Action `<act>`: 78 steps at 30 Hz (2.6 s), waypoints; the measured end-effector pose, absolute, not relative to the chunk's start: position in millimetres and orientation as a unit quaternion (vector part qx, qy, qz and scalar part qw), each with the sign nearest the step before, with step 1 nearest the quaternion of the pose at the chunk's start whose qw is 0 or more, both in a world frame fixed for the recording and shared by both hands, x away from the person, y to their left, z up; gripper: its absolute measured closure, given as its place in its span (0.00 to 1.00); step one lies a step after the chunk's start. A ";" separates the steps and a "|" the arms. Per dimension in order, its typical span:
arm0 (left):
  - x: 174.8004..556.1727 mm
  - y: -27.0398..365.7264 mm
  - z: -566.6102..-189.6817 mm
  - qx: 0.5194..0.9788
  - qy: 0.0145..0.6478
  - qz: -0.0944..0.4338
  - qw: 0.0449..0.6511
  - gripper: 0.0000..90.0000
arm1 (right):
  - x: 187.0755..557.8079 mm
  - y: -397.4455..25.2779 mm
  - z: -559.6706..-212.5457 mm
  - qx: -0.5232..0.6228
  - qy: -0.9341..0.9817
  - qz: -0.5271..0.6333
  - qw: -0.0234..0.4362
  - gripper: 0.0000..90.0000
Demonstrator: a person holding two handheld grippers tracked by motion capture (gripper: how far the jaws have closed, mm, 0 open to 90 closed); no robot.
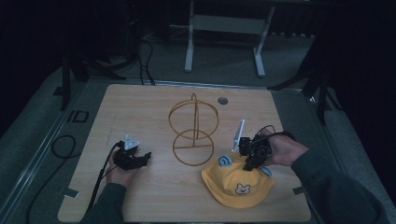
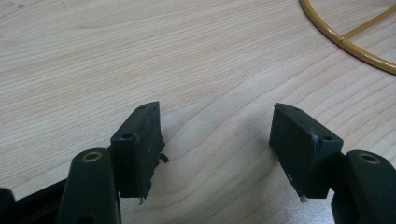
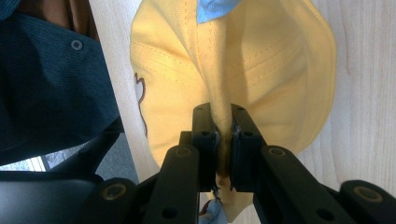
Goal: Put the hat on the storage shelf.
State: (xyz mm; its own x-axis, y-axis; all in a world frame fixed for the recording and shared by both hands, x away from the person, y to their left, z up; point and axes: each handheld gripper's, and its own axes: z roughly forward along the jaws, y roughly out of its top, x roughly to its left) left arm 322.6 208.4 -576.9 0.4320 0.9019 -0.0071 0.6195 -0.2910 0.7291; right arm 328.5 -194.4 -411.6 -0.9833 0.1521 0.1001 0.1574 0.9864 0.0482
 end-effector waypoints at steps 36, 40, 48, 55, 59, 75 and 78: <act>322.8 208.1 -577.1 0.776 0.489 0.209 0.339 0.38 | 375.3 -228.9 -349.3 -0.139 -0.988 -0.063 0.000 0.92; 322.8 208.0 -577.1 0.776 0.490 0.209 0.339 0.38 | 378.7 -230.6 -344.2 -0.145 -0.987 -0.064 -0.003 0.92; 322.8 208.0 -577.0 0.776 0.490 0.209 0.339 0.38 | 382.6 -235.7 -335.1 -0.152 -0.986 -0.065 -0.014 0.92; 322.8 208.0 -577.0 0.776 0.490 0.209 0.339 0.38 | 388.5 -239.0 -329.0 -0.159 -0.985 -0.067 -0.018 0.92; 322.8 208.0 -577.0 0.776 0.490 0.209 0.339 0.38 | 391.2 -239.7 -323.9 -0.161 -0.984 -0.070 -0.021 0.92; 323.0 207.8 -576.8 0.776 0.490 0.208 0.338 0.38 | 398.5 -250.1 -295.1 -0.175 -0.980 -0.082 -0.045 0.92; 323.0 207.8 -576.9 0.776 0.490 0.208 0.338 0.38 | 399.4 -249.1 -291.2 -0.174 -0.980 -0.084 -0.045 0.92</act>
State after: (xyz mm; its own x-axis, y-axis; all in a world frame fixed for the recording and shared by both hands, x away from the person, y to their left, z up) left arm 323.0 207.8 -576.9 0.4331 0.9013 -0.0077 0.6197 -0.2915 0.7287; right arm 399.4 -249.1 -291.2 -0.9352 0.3494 -0.0584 0.3343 0.9250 0.1806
